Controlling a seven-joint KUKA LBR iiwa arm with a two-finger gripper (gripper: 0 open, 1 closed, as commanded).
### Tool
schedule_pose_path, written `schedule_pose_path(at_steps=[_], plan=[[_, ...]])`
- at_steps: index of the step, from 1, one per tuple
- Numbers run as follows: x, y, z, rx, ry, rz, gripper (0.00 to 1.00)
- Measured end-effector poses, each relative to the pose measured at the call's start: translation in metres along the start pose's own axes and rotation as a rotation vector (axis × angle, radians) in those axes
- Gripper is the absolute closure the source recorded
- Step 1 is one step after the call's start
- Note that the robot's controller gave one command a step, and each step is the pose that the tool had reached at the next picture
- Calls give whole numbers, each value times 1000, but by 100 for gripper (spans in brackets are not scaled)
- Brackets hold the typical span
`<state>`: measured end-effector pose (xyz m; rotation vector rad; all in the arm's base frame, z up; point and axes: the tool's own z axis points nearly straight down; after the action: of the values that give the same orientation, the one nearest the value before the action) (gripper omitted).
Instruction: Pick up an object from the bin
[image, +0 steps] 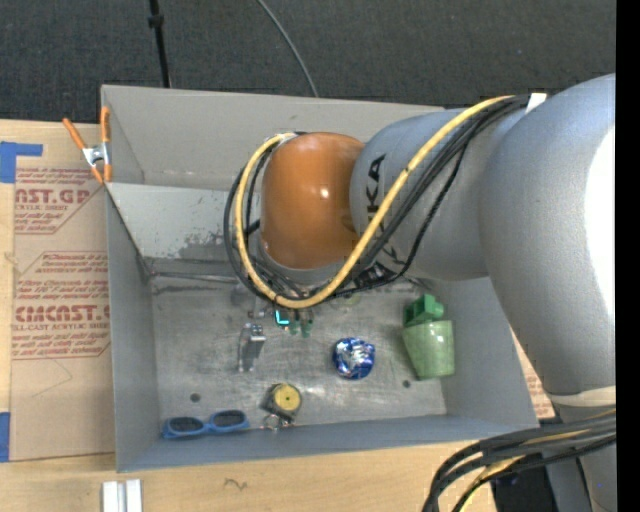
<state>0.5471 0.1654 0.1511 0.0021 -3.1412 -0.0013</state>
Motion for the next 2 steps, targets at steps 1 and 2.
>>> schedule_pose_path(at_steps=[1, 2], plan=[[69, -18, 46, 1, 5, -295, 0], [59, 10, 78, 0, -16, -305, 0]])
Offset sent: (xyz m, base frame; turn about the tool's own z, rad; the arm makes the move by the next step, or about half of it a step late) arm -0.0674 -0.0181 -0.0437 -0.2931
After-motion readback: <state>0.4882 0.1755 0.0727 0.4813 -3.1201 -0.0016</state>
